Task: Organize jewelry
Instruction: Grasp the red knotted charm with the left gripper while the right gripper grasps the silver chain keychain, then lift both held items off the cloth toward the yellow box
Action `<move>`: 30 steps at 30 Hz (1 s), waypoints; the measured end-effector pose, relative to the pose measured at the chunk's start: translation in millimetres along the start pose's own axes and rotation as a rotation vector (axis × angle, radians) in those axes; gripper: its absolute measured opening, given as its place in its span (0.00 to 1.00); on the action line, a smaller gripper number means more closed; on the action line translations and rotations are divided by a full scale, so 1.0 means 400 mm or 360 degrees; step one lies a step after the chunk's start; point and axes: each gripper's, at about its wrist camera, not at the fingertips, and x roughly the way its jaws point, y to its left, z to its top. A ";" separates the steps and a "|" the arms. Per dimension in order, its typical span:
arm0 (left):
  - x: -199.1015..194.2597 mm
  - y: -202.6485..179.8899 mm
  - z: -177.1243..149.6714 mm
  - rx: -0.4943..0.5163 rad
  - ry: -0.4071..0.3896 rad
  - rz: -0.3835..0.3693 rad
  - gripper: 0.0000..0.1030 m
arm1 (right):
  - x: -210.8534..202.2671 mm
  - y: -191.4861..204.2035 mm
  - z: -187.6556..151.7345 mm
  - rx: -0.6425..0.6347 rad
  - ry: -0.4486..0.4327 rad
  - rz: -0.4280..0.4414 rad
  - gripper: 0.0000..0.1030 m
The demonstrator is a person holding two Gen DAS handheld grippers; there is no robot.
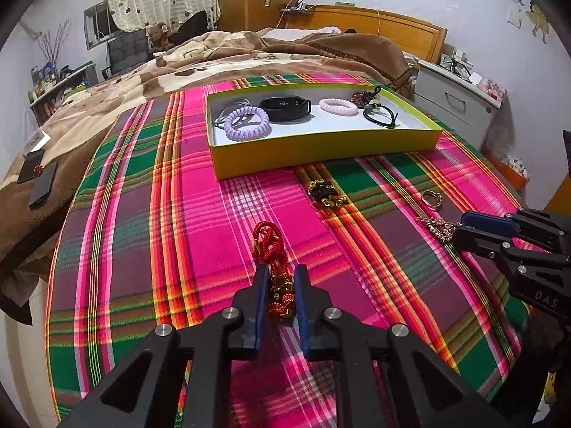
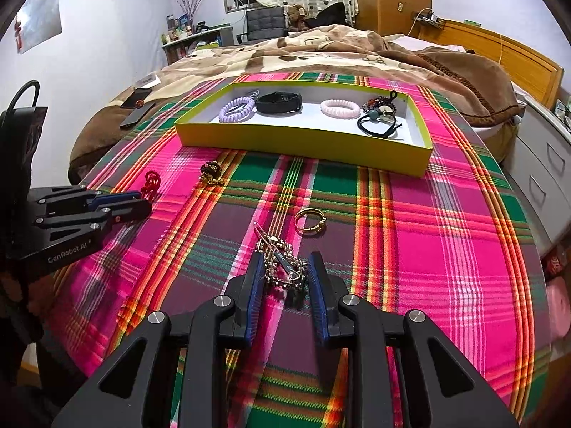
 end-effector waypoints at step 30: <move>-0.048 -0.022 -0.020 -0.0046 -0.0040 -0.0110 0.13 | -0.037 0.012 -0.024 -0.0069 -0.0011 0.0048 0.12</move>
